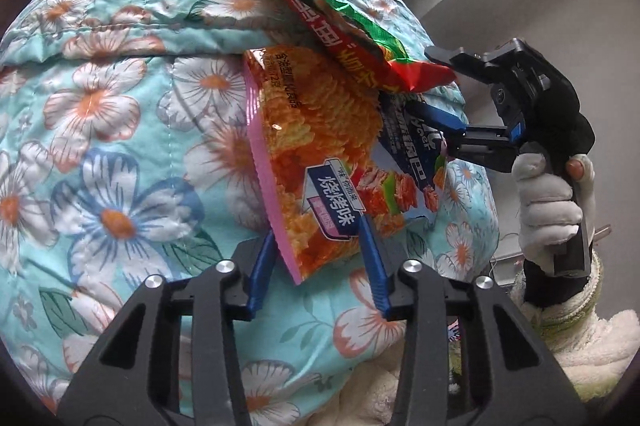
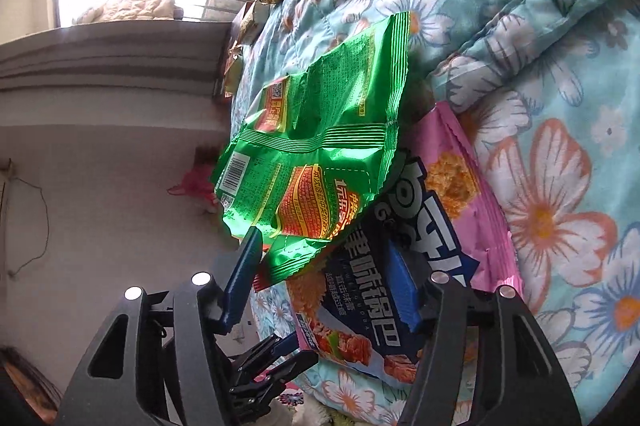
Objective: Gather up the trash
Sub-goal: 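Grasp the orange snack bag with the left tool while the right grasps the green bag, then lift the orange bag and green bag off the bed with both tools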
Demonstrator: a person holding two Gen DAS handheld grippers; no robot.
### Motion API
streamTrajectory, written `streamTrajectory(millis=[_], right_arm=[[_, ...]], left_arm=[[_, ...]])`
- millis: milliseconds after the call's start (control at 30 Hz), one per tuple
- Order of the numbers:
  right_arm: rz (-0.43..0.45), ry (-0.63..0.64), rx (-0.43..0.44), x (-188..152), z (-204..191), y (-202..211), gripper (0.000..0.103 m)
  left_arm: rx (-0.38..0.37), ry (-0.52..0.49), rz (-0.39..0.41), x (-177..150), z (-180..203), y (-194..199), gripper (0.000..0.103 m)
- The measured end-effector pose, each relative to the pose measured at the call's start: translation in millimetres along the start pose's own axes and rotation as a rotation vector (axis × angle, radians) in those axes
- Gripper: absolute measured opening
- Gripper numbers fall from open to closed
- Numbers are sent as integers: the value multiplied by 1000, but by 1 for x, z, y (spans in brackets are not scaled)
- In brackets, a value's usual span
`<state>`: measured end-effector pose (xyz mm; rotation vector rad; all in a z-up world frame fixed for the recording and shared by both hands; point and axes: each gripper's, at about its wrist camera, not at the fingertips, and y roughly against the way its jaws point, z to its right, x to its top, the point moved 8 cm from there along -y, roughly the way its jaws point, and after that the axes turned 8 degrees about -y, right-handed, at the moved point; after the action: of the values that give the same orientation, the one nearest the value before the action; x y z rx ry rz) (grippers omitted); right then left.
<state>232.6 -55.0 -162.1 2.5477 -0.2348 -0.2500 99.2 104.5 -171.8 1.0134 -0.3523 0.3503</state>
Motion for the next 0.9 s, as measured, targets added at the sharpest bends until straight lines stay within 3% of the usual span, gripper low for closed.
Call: streamTrajectory(millis=[100,233,333,600,700,800,867,900], right_arm=[[3,-33,18,2,4,-2,27],[49,-44,37,4,8,9,12],[94,-36,34,1,14,28,9],[172,-94,14,-23,51,78,9],[205,-155,42,-36,70,94,9],[209,-189,40,-49,89,103,13],[225,-169,-21,-55,98,111,21],[233,-130,-53,-58,97,113,40]], left_arm=[[-14,34,13,1,-8,1,19],[-24,26,30,2,-10,6,13],[-11,0,52,9,-12,15,12],[89,-95,70,49,-31,27,11],[139,-75,113,72,-46,34,13],[196,-15,177,84,-63,46,22],[260,15,217,97,-75,58,40],[267,28,236,95,-78,64,42]])
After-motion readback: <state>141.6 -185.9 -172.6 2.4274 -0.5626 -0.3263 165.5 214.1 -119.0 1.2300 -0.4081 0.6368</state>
